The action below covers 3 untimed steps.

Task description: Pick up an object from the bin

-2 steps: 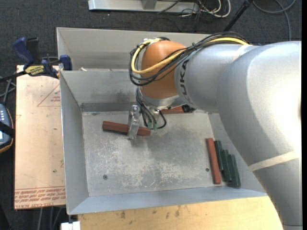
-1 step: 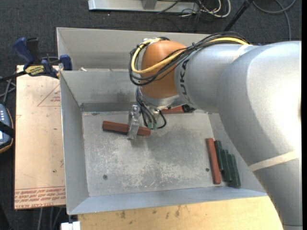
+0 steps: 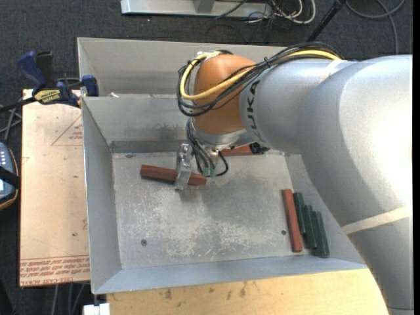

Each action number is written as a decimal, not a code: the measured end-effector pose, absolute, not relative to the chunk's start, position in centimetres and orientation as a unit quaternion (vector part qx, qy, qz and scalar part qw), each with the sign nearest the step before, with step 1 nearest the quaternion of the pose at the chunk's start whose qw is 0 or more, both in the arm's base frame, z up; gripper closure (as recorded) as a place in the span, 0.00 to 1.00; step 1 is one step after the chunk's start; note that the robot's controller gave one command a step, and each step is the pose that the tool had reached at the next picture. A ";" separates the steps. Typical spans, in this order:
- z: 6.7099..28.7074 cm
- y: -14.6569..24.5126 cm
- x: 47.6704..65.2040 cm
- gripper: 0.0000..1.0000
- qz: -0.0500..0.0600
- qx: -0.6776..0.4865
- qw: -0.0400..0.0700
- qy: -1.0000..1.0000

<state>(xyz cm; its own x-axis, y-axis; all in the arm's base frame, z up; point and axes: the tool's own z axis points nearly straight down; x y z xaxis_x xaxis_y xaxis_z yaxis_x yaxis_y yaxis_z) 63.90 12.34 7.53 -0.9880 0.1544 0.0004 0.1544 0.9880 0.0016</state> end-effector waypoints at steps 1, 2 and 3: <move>8.8 12.3 63.8 1.00 0.000 -0.078 0.001 -0.997; 10.1 12.3 63.9 1.00 0.000 -0.078 0.001 -0.997; 12.1 12.3 63.8 1.00 0.000 -0.078 0.002 -0.997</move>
Offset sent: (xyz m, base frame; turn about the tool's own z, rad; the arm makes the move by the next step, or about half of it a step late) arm -0.0001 0.0000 0.0969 0.0000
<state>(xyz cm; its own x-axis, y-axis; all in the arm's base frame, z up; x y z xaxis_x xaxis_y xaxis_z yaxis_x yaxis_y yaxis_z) 63.78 12.30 12.12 -0.9879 0.1547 0.0033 0.1547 0.9880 -0.0001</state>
